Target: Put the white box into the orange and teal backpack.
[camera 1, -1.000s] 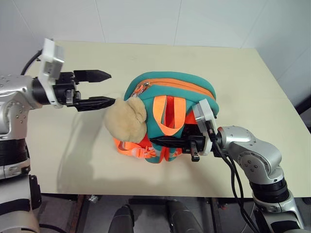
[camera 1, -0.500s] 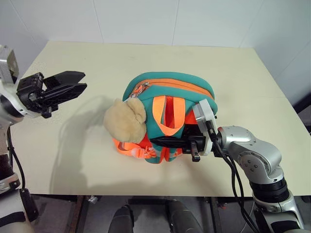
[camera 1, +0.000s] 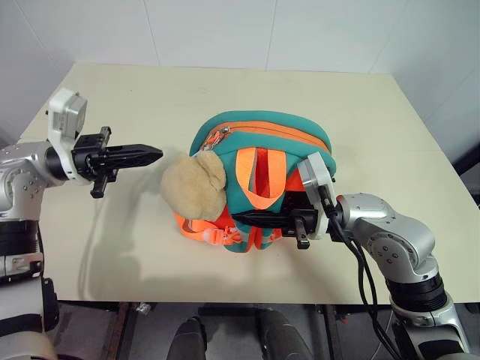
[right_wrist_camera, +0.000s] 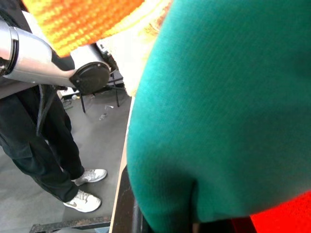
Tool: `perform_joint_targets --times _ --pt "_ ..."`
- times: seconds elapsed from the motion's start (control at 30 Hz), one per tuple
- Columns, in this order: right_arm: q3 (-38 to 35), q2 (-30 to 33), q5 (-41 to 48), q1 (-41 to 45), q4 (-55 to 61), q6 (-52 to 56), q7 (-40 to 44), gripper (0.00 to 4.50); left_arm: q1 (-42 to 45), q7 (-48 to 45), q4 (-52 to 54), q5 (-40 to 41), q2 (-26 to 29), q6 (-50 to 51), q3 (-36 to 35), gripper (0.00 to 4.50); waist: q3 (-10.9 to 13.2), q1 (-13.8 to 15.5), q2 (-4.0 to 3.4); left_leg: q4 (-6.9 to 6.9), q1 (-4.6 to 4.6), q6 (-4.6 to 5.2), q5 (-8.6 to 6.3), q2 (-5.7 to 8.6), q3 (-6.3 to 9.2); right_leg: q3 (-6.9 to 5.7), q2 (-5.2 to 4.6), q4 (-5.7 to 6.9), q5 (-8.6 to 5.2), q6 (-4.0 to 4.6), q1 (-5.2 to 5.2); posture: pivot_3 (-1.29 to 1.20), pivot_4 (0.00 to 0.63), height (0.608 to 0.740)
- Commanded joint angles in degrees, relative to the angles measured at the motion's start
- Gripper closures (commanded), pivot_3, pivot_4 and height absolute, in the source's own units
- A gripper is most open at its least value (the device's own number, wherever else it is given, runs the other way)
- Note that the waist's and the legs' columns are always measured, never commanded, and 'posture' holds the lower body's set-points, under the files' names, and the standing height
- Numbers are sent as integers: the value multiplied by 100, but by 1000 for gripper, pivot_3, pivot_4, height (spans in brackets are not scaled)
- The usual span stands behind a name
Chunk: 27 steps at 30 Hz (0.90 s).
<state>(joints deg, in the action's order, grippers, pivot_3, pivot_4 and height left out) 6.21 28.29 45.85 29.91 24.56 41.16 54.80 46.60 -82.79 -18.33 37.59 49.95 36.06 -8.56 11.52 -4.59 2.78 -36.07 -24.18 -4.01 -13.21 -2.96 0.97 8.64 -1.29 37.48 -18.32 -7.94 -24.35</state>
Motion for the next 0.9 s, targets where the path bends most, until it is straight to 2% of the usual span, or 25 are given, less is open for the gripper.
perform_joint_targets --times 0.03,0.27,0.67,0.9 --pt "-188 40 97 -3 203 -103 -18 4497 313 -198 -214 -189 -71 -140 183 4500 0 -14 0 0 1 0 0 0 -1 1 0 0 0 0 0 0 150 740" --pt "-211 59 96 -50 274 -104 -101 4497 741 -588 -554 -596 -307 -290 778 4500 0 1 0 -2 0 0 0 0 1 0 1 2 0 0 0 0 150 740" --pt "-157 15 65 -36 270 -142 -124 4497 1246 -691 -883 -1172 -989 -684 1549 4500 0 22 0 -2 -1 0 0 0 2 1 1 3 1 -2 0 0 150 740" --pt "-117 -1 57 3 262 -146 -104 4497 1266 -781 -954 -1464 -1186 -990 1869 4500 0 -3 0 0 0 0 0 0 1 2 2 3 1 -2 -1 0 150 740"
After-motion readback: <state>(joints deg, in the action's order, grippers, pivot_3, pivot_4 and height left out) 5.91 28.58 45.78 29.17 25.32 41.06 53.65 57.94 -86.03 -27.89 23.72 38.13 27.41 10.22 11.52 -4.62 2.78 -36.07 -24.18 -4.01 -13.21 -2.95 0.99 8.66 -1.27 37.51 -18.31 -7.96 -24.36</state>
